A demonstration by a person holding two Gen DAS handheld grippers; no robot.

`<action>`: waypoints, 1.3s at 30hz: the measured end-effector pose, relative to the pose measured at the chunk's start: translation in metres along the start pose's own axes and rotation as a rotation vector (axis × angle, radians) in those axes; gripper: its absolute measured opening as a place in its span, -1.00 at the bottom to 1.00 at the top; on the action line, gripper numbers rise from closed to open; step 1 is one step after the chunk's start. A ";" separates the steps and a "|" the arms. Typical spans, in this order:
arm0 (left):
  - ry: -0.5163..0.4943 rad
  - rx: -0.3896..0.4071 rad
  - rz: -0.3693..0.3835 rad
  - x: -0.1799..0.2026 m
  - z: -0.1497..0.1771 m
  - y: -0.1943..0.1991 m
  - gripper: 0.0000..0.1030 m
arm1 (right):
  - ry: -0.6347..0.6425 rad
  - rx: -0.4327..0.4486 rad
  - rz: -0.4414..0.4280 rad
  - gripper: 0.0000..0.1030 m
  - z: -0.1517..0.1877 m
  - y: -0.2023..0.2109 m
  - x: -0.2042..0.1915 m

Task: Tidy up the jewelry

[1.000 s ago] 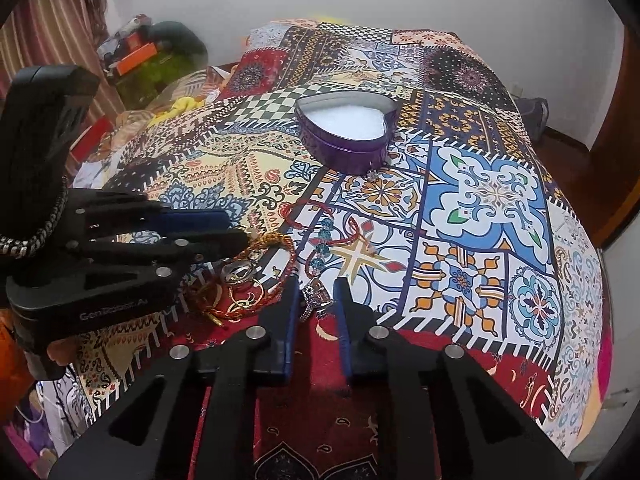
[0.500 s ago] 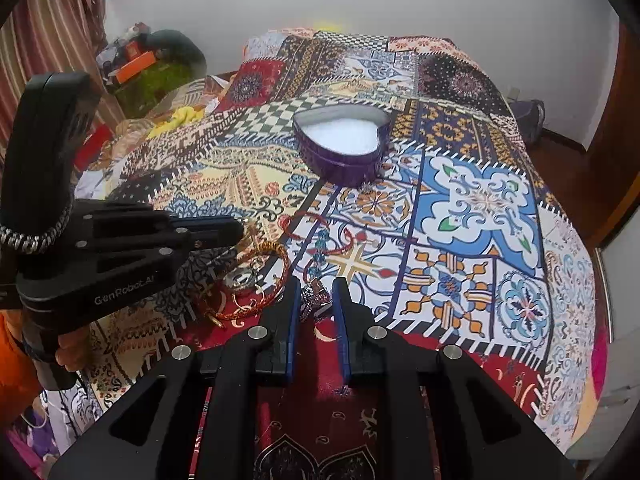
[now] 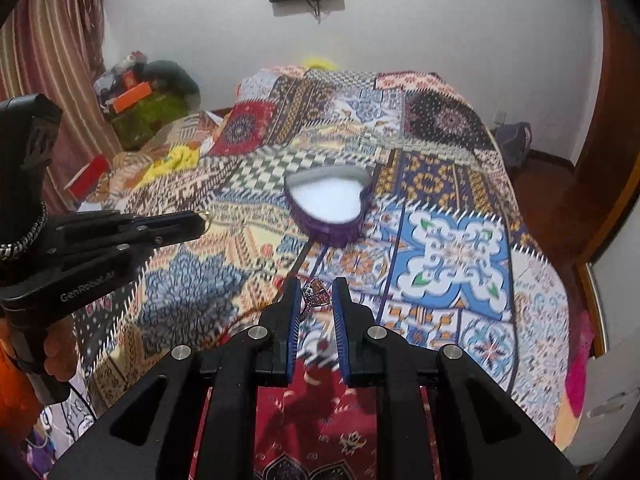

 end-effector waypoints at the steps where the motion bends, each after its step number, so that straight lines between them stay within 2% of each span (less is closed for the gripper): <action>1: 0.001 0.008 0.001 -0.001 -0.003 0.002 -1.00 | -0.001 0.008 -0.003 -0.72 -0.004 0.002 0.001; 14: -0.001 0.063 0.003 -0.009 -0.043 -0.001 -1.00 | 0.027 0.094 0.026 -0.72 -0.055 0.007 0.010; 22: -0.004 0.027 0.032 -0.010 -0.059 -0.027 -1.00 | 0.044 0.048 0.020 -0.72 -0.068 -0.022 0.017; 30: -0.016 -0.065 0.094 -0.009 -0.065 -0.067 -1.00 | 0.081 -0.023 0.025 -0.72 -0.074 -0.053 0.021; 39: -0.026 -0.125 0.093 -0.014 -0.070 -0.096 -1.00 | 0.106 -0.101 -0.009 -0.72 -0.074 -0.079 0.021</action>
Point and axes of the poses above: each gripper's, at about its wrist camera, not at the fingertips, and y roughly against the way its jaws point, x to its right, z to its underside, the point moved 8 cm from there along -y, roughly the way its jaws point, and after that the axes turned 11 degrees about -x, right-handed, at the moved point
